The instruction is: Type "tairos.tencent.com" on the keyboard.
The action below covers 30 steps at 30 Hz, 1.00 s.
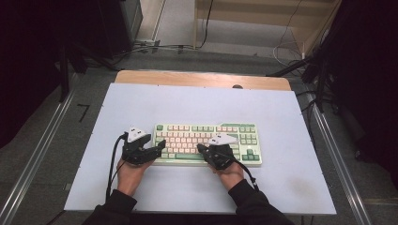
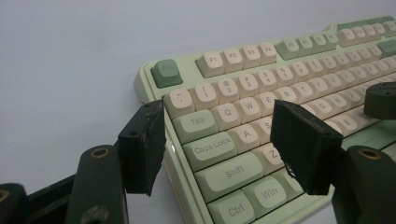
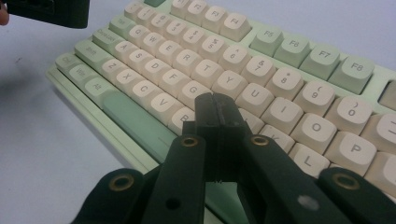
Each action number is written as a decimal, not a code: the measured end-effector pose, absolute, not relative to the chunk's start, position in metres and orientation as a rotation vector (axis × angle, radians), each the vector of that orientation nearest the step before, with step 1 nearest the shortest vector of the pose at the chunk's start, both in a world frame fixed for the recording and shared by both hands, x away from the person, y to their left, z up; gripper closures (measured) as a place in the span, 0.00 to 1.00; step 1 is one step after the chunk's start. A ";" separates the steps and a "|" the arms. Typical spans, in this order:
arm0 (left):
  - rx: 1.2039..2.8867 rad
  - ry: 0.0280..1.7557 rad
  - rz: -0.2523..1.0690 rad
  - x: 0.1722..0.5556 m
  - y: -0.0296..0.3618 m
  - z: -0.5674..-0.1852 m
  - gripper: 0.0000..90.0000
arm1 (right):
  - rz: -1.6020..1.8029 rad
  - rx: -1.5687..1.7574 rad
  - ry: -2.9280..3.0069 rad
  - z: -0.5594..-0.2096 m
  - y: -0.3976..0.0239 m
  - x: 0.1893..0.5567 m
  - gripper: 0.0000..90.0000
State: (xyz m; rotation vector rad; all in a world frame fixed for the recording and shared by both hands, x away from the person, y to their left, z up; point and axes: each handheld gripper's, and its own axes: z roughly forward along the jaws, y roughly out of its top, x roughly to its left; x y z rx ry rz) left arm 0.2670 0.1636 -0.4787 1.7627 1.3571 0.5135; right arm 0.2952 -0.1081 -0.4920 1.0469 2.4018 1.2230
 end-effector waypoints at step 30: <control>1.761 1.295 0.453 0.262 0.164 -0.478 0.75 | 1.285 1.170 2.219 -0.476 -0.132 0.302 0.36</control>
